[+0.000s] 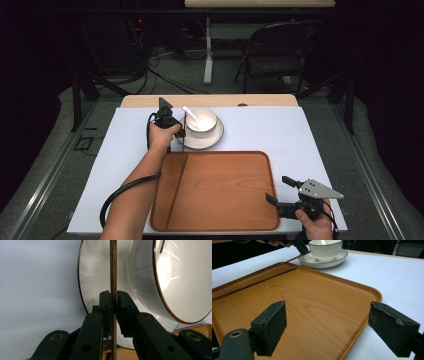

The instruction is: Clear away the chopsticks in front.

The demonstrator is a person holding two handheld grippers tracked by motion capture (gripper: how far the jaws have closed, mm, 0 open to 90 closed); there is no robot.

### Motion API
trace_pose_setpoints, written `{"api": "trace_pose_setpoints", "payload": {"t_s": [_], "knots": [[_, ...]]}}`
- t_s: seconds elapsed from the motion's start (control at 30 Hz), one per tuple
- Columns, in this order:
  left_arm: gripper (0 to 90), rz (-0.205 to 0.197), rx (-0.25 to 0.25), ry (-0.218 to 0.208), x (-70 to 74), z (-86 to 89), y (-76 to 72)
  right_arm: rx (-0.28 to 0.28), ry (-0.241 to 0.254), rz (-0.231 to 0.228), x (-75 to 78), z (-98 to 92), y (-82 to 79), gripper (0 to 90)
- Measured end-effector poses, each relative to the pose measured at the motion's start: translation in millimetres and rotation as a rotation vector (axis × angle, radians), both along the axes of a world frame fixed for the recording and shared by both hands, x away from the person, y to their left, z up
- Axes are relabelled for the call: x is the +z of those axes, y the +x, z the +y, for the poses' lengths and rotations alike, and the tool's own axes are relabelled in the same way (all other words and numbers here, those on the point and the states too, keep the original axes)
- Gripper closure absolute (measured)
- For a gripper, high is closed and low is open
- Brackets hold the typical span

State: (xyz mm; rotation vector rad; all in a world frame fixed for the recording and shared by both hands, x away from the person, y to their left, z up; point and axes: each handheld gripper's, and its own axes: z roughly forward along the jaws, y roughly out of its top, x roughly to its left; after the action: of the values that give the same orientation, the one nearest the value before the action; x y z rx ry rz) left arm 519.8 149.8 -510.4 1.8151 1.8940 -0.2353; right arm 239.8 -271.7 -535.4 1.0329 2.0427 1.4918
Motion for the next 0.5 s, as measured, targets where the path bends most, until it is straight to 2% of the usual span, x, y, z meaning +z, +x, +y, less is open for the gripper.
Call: {"api": "trace_pose_setpoints", "payload": {"t_s": [0.2,0.27,0.5], "knots": [[84.3,0.022,-0.003,0.005,0.4,0.2,1.9,0.001,0.0,0.0,0.0,0.1,0.0,14.8],[84.5,0.017,0.007,0.009,0.0,-1.0,2.0,0.0,0.001,-0.001,0.0,0.0,0.0,14.8],[84.8,0.018,-0.008,0.018,0.7,-0.5,2.5,0.001,0.001,-0.002,0.0,0.2,-0.1,14.8]]}}
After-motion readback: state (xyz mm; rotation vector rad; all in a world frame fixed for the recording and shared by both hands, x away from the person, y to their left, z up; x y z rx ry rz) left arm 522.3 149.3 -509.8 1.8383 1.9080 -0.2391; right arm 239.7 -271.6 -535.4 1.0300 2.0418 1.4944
